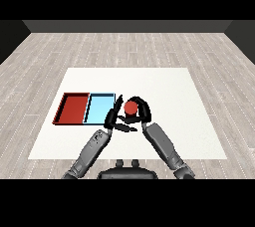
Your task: Pick the red can and put it in the red box
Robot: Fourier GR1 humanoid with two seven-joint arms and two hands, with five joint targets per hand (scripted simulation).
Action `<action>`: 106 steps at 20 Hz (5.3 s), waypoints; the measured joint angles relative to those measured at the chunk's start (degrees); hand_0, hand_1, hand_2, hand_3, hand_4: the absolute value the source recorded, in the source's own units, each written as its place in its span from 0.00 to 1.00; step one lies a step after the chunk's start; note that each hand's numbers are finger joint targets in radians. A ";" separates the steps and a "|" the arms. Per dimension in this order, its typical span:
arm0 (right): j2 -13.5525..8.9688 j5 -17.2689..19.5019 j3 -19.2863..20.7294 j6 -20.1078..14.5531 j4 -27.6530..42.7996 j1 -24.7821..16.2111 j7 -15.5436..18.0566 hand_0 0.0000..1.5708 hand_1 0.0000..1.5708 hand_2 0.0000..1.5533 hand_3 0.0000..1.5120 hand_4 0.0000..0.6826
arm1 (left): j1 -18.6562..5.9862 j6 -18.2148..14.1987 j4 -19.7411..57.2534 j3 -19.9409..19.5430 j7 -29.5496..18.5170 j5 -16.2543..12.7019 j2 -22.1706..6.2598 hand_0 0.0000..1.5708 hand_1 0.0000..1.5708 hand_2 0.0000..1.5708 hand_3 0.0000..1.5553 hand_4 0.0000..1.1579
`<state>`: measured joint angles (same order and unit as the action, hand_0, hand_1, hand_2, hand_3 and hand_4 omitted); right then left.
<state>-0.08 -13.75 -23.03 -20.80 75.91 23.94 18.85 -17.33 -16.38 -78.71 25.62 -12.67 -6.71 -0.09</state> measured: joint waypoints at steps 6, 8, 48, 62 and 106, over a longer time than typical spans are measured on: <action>0.05 -0.94 -1.77 -0.94 -0.91 1.48 1.02 0.92 0.92 0.92 0.91 0.90 | -3.28 -0.88 4.62 0.45 -0.31 -1.17 0.06 0.00 0.00 0.00 0.00 0.00; 0.05 -1.68 -2.39 -1.09 -2.03 2.07 2.16 0.92 0.92 0.92 0.91 0.89 | -3.81 -1.30 4.73 0.89 0.01 -1.48 0.07 0.00 0.00 0.00 0.00 0.00; -0.86 -7.16 -7.36 -2.59 2.21 2.95 3.02 0.00 0.00 0.00 0.00 0.00 | -6.78 -17.77 3.15 6.40 2.68 -2.42 -1.99 1.00 1.00 1.00 0.96 0.98; -0.70 -1.32 -4.58 -1.14 5.66 2.45 0.29 0.00 0.00 0.00 0.00 0.00 | -7.68 -16.58 3.77 5.32 1.77 -1.57 -0.48 1.00 1.00 1.00 0.96 0.99; -11.91 -2.11 20.02 12.77 10.92 -22.12 5.62 0.00 0.00 0.00 0.00 0.00 | -11.09 -5.81 21.29 -21.58 11.09 8.71 -25.63 1.00 1.00 1.00 0.96 0.94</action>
<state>-11.99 -15.86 -3.01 -8.03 86.83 1.82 24.48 -28.42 -22.20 -57.42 4.04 -1.59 2.00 -25.72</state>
